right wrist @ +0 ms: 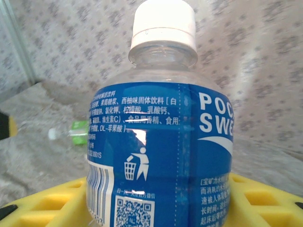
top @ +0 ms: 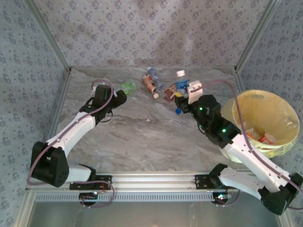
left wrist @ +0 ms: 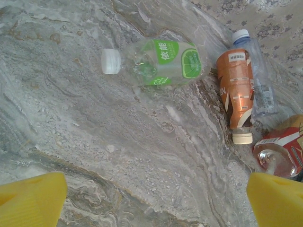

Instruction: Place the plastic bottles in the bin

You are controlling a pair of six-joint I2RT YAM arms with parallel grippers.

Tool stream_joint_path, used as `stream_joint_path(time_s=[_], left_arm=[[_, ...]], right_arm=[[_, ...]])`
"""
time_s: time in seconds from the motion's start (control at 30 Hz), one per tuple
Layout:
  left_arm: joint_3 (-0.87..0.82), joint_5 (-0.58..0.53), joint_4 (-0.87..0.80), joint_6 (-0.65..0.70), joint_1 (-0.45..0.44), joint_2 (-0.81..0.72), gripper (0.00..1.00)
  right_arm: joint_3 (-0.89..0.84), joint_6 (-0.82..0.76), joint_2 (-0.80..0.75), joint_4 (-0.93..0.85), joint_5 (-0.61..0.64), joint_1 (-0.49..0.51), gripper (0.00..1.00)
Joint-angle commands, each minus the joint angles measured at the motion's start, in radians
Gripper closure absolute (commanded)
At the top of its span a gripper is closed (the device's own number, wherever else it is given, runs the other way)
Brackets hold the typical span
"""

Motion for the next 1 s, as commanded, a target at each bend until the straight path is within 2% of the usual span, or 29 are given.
stream_joint_path(time_s=[0.0, 0.23, 0.33, 0.5, 0.63, 0.77, 0.83, 0.9, 0.97], left_arm=[[0.020, 0.006, 0.014, -0.011, 0.009, 0.007, 0.02], [0.020, 0.013, 0.020, -0.024, 0.010, 0.018, 0.02], [0.021, 0.020, 0.020, -0.026, 0.010, 0.022, 0.02], [0.018, 0.020, 0.024, -0.025, 0.012, 0.017, 0.02], [0.022, 0.020, 0.027, -0.022, 0.012, 0.017, 0.02], [0.028, 0.027, 0.026, -0.024, 0.012, 0.025, 0.02], [0.028, 0.031, 0.023, -0.023, 0.012, 0.023, 0.02], [0.025, 0.031, 0.018, -0.021, 0.012, 0.018, 0.02], [0.019, 0.025, 0.013, -0.021, 0.012, 0.010, 0.02]], right_arm=[[0.080, 0.022, -0.076, -0.162, 0.031, -0.072, 0.56], [0.188, 0.130, -0.152, -0.379, -0.150, -0.393, 0.58], [0.247, 0.127, -0.165, -0.452, -0.177, -0.489, 0.59], [0.339, 0.099, -0.159, -0.596, -0.101, -0.630, 0.59], [0.327, 0.085, -0.164, -0.646, -0.026, -0.781, 0.60], [0.277, 0.170, -0.160, -0.671, -0.179, -0.927, 0.60], [0.246, 0.201, -0.157, -0.665, -0.210, -0.965, 0.58], [0.221, 0.225, -0.152, -0.659, -0.252, -0.987, 0.54], [0.211, 0.246, -0.143, -0.662, -0.313, -0.996, 0.46]])
